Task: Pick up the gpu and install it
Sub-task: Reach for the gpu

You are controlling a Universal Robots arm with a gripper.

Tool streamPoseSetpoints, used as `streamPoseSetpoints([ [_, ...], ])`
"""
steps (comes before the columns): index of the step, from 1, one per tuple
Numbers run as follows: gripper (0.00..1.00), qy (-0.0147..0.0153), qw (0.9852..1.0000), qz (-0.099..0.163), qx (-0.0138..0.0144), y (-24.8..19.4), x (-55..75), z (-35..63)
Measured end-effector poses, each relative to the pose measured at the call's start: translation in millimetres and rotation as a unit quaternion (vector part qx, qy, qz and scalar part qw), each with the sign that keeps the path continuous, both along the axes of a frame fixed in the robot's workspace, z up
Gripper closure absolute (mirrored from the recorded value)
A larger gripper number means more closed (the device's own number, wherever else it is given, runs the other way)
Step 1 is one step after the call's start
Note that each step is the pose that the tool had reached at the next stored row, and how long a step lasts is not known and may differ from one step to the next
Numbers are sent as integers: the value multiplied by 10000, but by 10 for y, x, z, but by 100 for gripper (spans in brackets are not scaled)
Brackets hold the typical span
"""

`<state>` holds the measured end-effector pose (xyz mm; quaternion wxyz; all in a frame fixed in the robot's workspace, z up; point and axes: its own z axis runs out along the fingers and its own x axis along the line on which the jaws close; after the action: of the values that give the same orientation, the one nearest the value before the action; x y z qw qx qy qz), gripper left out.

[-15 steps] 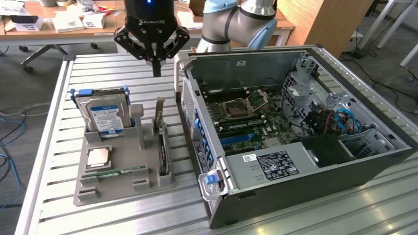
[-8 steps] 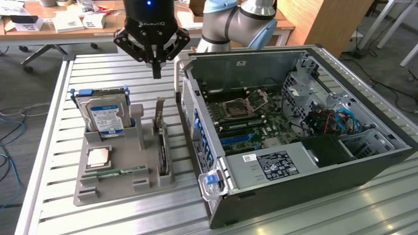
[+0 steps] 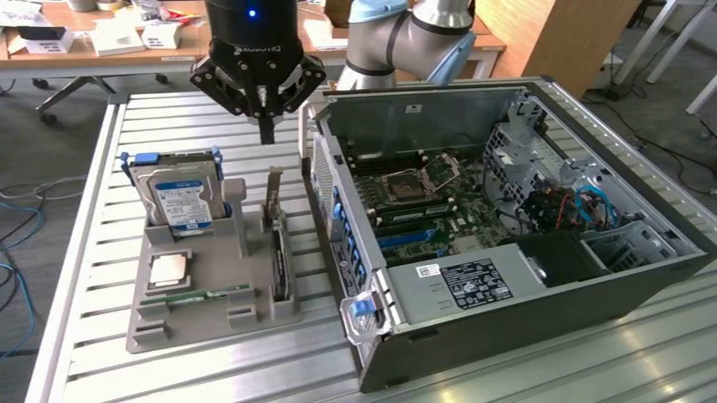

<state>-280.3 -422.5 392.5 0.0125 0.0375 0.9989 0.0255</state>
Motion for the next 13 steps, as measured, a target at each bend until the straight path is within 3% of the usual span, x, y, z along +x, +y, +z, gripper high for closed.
streamPoseSetpoints([
  [13,89,0,10000,0,1,-225,-35,0],
])
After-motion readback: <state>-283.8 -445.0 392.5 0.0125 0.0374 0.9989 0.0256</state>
